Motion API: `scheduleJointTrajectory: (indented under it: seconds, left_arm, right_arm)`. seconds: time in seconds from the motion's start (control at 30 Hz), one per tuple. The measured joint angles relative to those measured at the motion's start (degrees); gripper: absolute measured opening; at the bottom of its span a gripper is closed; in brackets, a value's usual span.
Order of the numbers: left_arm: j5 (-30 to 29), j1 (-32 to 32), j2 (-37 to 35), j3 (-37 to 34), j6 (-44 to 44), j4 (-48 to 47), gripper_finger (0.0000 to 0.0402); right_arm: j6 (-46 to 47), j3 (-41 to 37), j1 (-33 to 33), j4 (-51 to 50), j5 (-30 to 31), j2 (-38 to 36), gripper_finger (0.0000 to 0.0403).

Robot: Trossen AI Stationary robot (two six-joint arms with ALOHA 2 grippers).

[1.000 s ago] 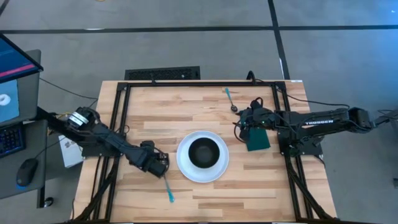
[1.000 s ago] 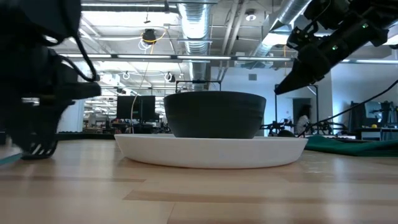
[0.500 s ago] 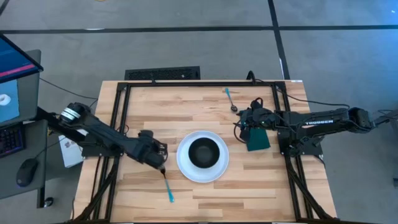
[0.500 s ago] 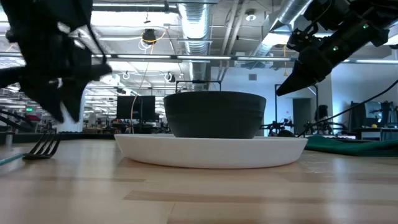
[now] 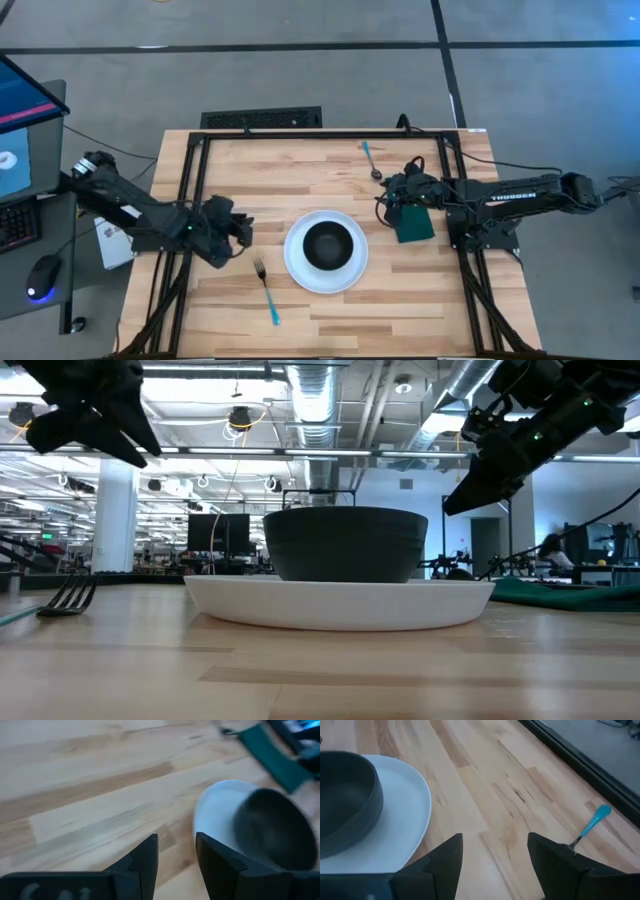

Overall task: Set table place
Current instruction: Put the blue fork to the right of the white plate

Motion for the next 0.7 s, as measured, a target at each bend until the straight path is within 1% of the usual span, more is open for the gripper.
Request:
scheduleJointTrajectory:
  seconds: [0.13,0.27,0.4,0.5,0.63,0.7]
  left_arm:
    - [-0.13,-3.07,-4.67,-4.45,5.03,6.36,0.0122]
    - [1.7,-5.55,-8.45,-10.52,13.54,17.26,0.0122]
    - [3.11,-7.14,-11.08,-17.13,19.85,28.1,0.0122]
    - [3.7,-8.17,-12.59,-21.76,20.64,32.66,0.0122]
    - [5.45,-9.69,-13.51,-27.59,16.64,38.09,0.0122]
    - [6.2,-10.48,-13.48,-30.06,16.16,41.82,0.0122]
  right_arm:
    - [3.24,0.0,0.0,0.43,0.0,0.0,0.0249]
    - [6.23,0.0,0.0,1.5,-0.01,-0.01,0.0249]
    - [7.13,0.03,0.0,4.44,0.0,-0.01,0.0249]
    - [7.56,0.04,0.0,6.11,0.0,-0.02,0.0249]
    - [9.57,0.07,0.0,6.24,-0.05,-0.02,0.0249]
    - [10.64,0.07,0.0,6.2,-0.43,-0.02,0.0249]
